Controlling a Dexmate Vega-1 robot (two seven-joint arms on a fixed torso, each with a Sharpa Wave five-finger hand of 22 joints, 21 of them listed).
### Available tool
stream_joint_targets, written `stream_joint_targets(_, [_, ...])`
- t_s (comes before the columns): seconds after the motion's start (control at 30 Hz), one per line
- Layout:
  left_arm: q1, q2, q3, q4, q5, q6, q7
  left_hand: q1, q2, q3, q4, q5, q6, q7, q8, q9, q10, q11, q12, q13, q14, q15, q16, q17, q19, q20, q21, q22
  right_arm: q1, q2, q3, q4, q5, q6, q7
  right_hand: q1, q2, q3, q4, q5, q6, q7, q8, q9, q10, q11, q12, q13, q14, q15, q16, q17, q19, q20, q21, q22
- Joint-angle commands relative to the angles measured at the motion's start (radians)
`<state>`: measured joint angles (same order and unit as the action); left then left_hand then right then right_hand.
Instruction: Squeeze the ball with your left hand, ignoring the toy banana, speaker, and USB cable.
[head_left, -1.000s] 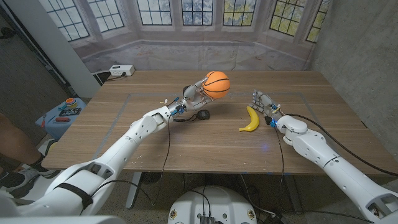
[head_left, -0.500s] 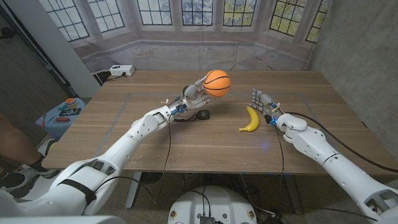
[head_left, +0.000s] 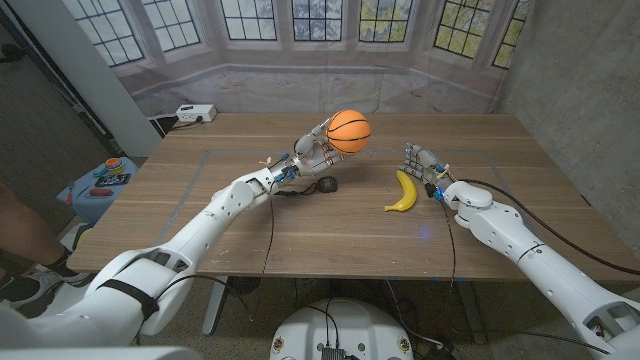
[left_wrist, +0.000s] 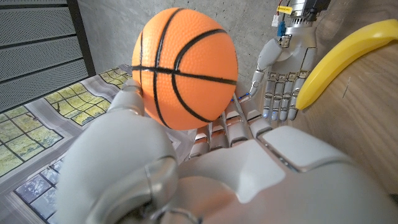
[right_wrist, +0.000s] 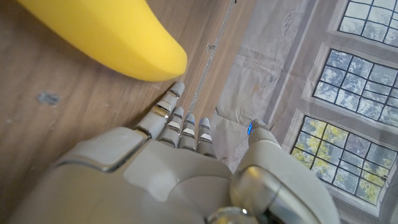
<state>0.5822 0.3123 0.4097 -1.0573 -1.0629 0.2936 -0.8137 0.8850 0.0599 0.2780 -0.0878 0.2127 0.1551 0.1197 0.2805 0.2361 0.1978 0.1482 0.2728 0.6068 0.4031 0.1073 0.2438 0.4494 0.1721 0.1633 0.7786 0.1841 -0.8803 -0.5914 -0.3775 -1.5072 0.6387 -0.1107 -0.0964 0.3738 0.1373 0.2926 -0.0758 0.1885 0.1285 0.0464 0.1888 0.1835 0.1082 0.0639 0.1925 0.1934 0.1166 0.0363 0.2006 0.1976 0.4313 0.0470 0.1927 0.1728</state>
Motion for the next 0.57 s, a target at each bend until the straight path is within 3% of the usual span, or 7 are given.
stream_joint_targets(0.03, [-0.015, -0.012, -0.001, 0.027, 0.008, 0.013, -0.031, -0.013, 0.0, -0.003, 0.002, -0.004, -0.005, -0.002, -0.008, 0.001, -0.008, -0.003, -0.007, 0.0, -0.008, 0.0, -0.001, 0.002, -0.004, 0.002, -0.007, 0.003, -0.005, -0.002, 0.001, -0.006, 0.002, -0.009, -0.007, -0.009, 0.001, 0.002, -0.009, -0.002, 0.005, 0.0, 0.004, 0.004, -0.005, -0.003, 0.003, 0.002, 0.004, 0.002, 0.006, 0.006, 0.003, 0.007, 0.003, 0.0])
stream_joint_targets(0.37, [0.006, -0.021, -0.014, 0.004, -0.001, 0.011, 0.0, -0.016, 0.008, 0.004, -0.004, -0.003, 0.02, 0.002, -0.004, 0.001, 0.015, -0.008, 0.0, -0.002, 0.019, -0.012, 0.011, -0.002, 0.014, -0.003, -0.005, 0.003, -0.004, -0.013, 0.003, -0.013, 0.004, -0.018, -0.001, -0.009, 0.001, 0.002, -0.01, -0.002, 0.006, 0.0, 0.004, 0.004, -0.004, -0.003, 0.004, 0.002, 0.003, 0.002, 0.006, 0.006, 0.004, 0.008, 0.003, 0.0])
stream_joint_targets(0.43, [0.024, -0.024, -0.027, -0.018, -0.01, 0.007, 0.035, 0.005, 0.028, 0.025, -0.024, 0.001, 0.055, -0.003, 0.004, 0.002, 0.046, -0.024, 0.011, -0.002, 0.06, -0.041, 0.029, -0.003, 0.047, -0.02, 0.002, 0.004, 0.001, -0.015, 0.002, -0.01, 0.003, -0.022, 0.003, -0.01, 0.001, 0.002, -0.01, -0.002, 0.005, 0.001, 0.004, 0.004, -0.005, -0.004, 0.003, 0.002, 0.003, 0.002, 0.006, 0.006, 0.004, 0.008, 0.003, 0.0])
stream_joint_targets(0.57, [0.036, -0.024, -0.034, -0.03, -0.016, 0.003, 0.055, 0.032, 0.047, 0.05, -0.05, 0.005, 0.109, 0.0, 0.02, 0.007, 0.102, -0.047, 0.032, 0.001, 0.125, -0.07, 0.057, -0.005, 0.093, -0.036, 0.014, 0.005, 0.012, -0.011, -0.004, 0.006, 0.002, -0.02, 0.014, -0.01, 0.002, 0.002, -0.01, -0.002, 0.005, 0.0, 0.004, 0.004, -0.005, -0.004, 0.003, 0.002, 0.003, 0.002, 0.007, 0.007, 0.004, 0.008, 0.003, 0.0])
